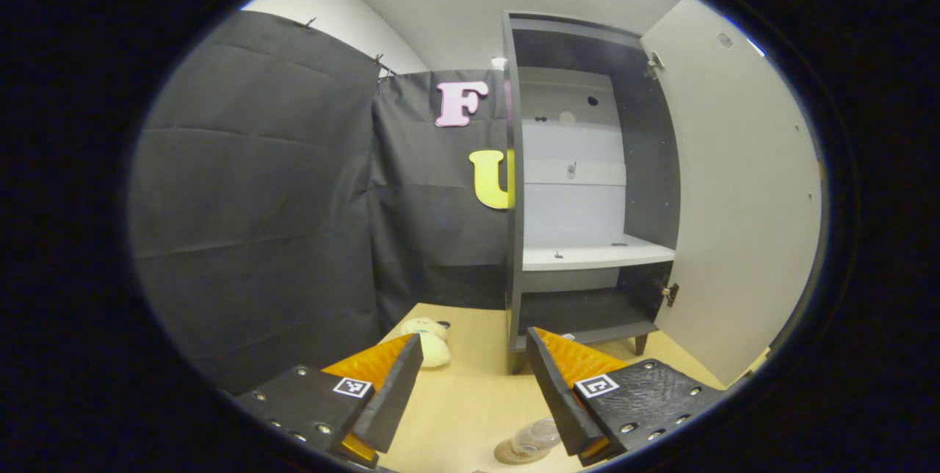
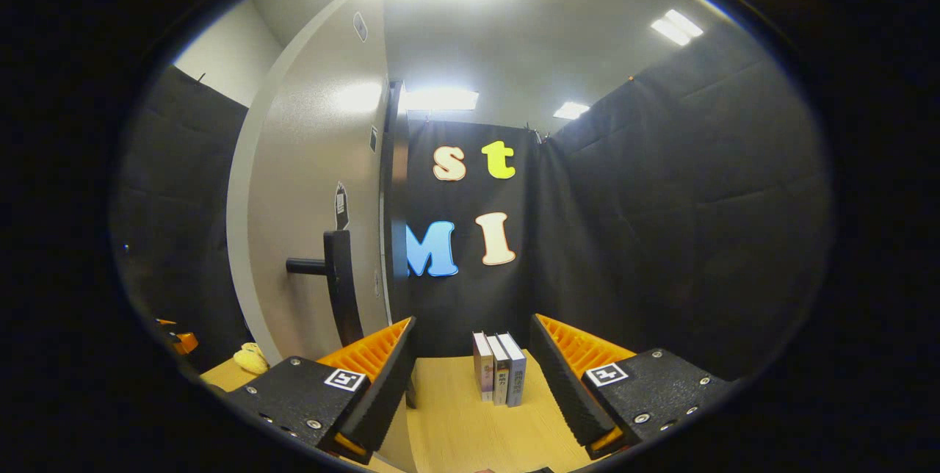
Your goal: Open the cabinet door with the right hand, grasp the bottle in the cabinet with the left hand and place it on the coaster, then close the cabinet door with the right hand.
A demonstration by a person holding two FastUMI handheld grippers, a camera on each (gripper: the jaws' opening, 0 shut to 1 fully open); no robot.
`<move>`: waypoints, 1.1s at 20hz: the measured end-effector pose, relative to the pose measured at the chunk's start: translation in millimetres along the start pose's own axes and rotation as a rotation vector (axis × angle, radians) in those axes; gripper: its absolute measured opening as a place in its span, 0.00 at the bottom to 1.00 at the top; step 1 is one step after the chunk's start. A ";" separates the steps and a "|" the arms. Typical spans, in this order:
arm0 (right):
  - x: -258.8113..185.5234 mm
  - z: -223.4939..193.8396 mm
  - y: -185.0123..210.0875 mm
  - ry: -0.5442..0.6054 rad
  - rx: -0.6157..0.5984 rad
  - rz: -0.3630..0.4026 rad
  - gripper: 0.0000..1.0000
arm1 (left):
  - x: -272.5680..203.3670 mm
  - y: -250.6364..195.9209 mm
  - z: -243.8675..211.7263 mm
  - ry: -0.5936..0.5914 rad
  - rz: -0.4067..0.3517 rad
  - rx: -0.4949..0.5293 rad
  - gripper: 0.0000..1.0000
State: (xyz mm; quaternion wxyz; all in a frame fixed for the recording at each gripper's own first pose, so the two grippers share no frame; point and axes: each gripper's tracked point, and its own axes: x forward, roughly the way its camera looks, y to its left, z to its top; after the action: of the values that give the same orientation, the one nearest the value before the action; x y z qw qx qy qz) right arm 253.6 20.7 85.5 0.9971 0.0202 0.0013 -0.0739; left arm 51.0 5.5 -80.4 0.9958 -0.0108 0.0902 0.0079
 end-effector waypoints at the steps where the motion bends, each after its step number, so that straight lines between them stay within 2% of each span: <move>1: -2.0 0.9 6.2 0.000 0.008 -0.001 0.93 | 1.1 4.5 -1.6 0.002 -0.008 -0.009 0.87; 5: -9.8 0.8 31.9 0.001 0.000 0.014 0.93 | 4.3 24.8 -9.6 0.004 -0.028 -0.024 0.85; 6: -12.2 0.6 40.8 0.003 0.002 0.026 0.93 | 3.3 31.5 -11.9 0.003 -0.030 -0.030 0.81; 8: -16.1 0.2 58.2 0.003 0.005 0.044 0.93 | 0.9 45.2 -16.6 0.006 -0.028 -0.037 0.85; 11: -18.5 1.4 74.3 -0.001 0.001 0.056 0.93 | -4.5 66.0 -21.7 0.012 -0.022 -0.046 0.85; 12: -19.2 0.5 81.0 0.000 0.001 0.062 0.93 | -6.4 73.0 -22.8 0.010 -0.019 -0.050 0.81; 13: -19.4 0.2 87.7 0.001 0.000 0.070 0.93 | -9.3 80.1 -23.1 0.009 -0.016 -0.053 0.85; 16: -19.9 0.5 111.4 0.002 -0.001 0.096 0.93 | -16.2 97.4 -25.5 0.007 -0.002 -0.057 0.84; 17: -18.7 -0.2 119.6 0.002 0.001 0.108 0.93 | -18.6 103.6 -25.1 0.004 0.005 -0.058 0.88; 18: -17.9 -1.1 127.2 0.002 0.001 0.121 0.93 | -20.3 108.6 -25.6 0.002 0.011 -0.060 0.84; 22: -12.8 -0.6 160.9 -0.009 -0.010 0.170 0.93 | -28.0 133.9 -30.1 0.004 0.041 -0.069 0.84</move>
State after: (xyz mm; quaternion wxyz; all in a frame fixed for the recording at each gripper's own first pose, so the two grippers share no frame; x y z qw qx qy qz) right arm 264.6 181.6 91.5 0.9998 0.0150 -0.0044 0.0110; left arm 15.7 138.3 -107.8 0.9943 -0.0431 0.0920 0.0314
